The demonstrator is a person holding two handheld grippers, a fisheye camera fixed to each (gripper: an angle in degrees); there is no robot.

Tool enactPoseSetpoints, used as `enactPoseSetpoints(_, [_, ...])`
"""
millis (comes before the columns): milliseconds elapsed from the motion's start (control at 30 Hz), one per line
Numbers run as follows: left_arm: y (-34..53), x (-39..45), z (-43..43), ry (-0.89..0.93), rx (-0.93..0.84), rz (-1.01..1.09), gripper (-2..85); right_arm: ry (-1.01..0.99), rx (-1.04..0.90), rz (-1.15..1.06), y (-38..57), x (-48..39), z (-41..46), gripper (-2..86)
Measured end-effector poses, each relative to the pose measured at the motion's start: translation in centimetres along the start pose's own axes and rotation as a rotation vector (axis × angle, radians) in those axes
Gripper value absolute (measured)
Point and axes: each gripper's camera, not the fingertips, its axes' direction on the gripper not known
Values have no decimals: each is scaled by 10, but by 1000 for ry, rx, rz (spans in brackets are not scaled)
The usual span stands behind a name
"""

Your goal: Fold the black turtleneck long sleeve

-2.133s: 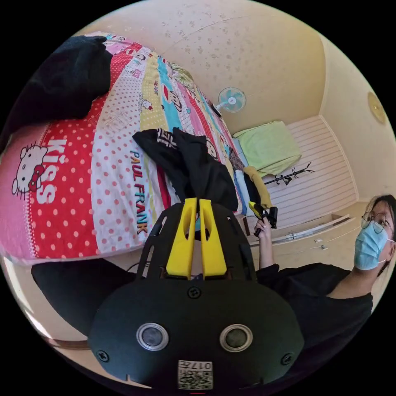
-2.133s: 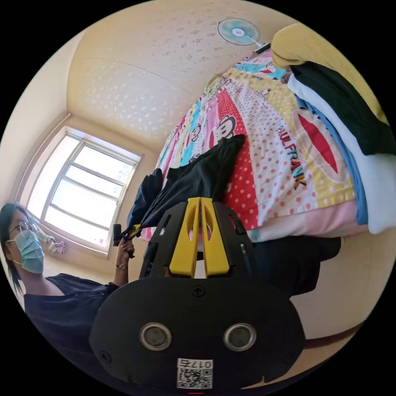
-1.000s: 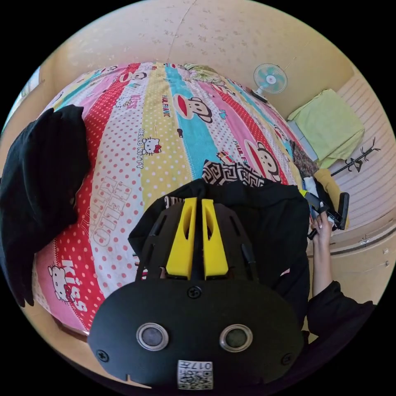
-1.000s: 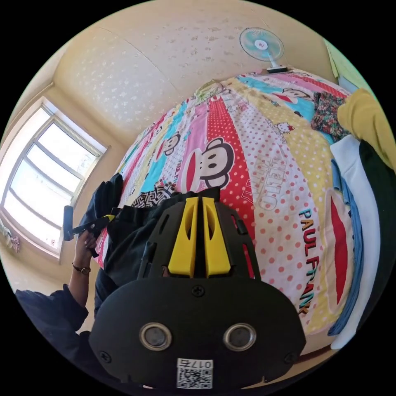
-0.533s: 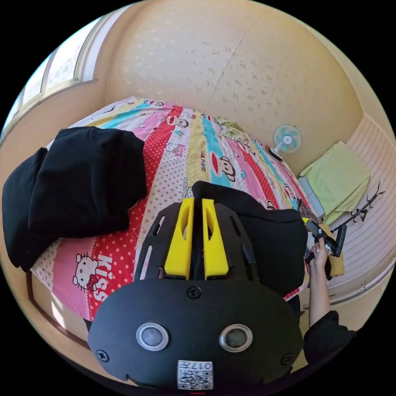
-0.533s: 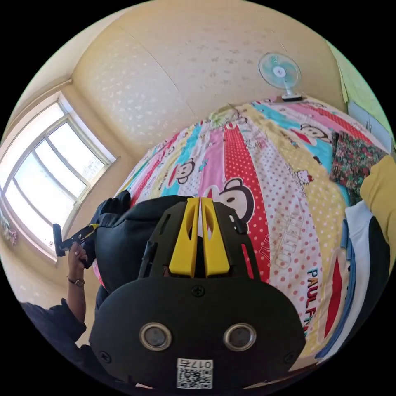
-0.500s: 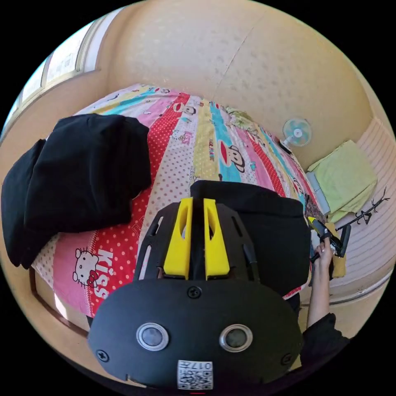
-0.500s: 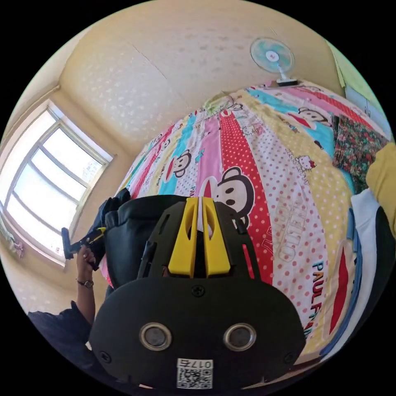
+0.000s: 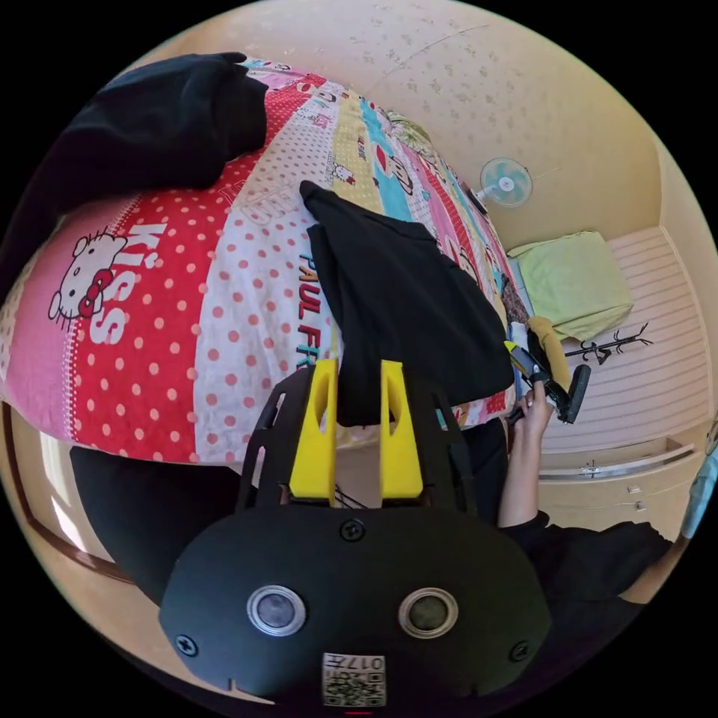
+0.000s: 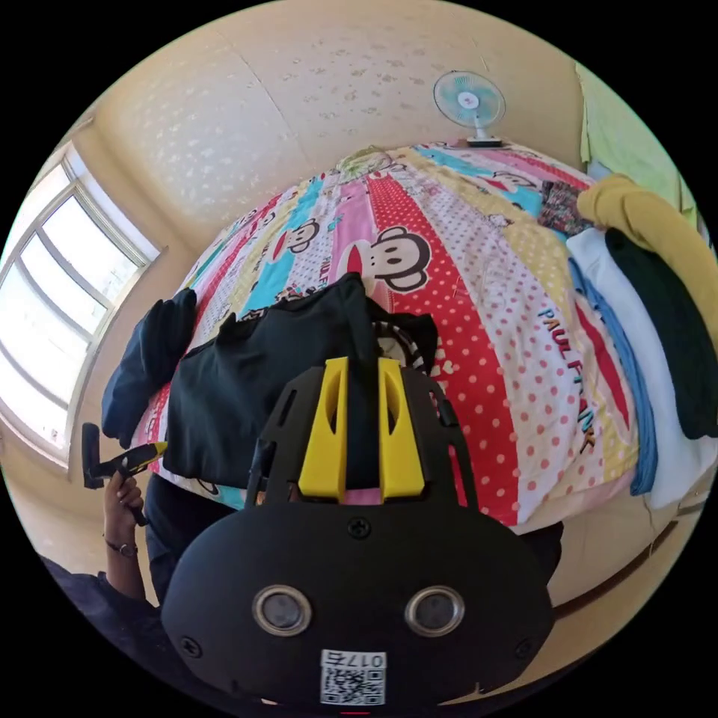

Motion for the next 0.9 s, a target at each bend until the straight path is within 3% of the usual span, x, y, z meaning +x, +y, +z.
enactPoseSetpoints(67, [-1,2,1,3,-20,9,41,-48,-95,2,-4,10,10,27])
enactPoseSetpoints(233, [6,-12,-14,-12,23,-3,42,64,72,100,15,33,-36,18])
enactPoseSetpoints(333, [19,-36,-14,122,75,-84,135,0,44,119,22,43,-36,16])
enactPoseSetpoints(433, [29,-50,-12,187,132,-137,158,39,354,8,45,9,-80,10])
enactPoseSetpoints(500, [26,-57,3,230,113,-179,138,-64,523,-175,57,-21,-95,7])
enactPoseSetpoints(567, [20,-63,14,213,73,-264,95,-223,467,-234,51,-30,-84,6])
enactPoseSetpoints(633, [15,-65,17,252,34,-329,54,-378,278,-266,37,-32,-53,5])
enactPoseSetpoints(700, [1,-45,7,341,62,-266,48,-252,-150,-216,20,-29,12,5])
enactPoseSetpoints(733, [-3,-36,2,344,73,-239,47,-266,-200,-227,19,-26,20,5])
enactPoseSetpoints(833, [-37,42,-12,281,68,9,43,-491,-94,-92,11,16,-14,5])
enactPoseSetpoints(900, [-57,115,4,260,7,225,42,-598,175,-8,20,56,-64,4])
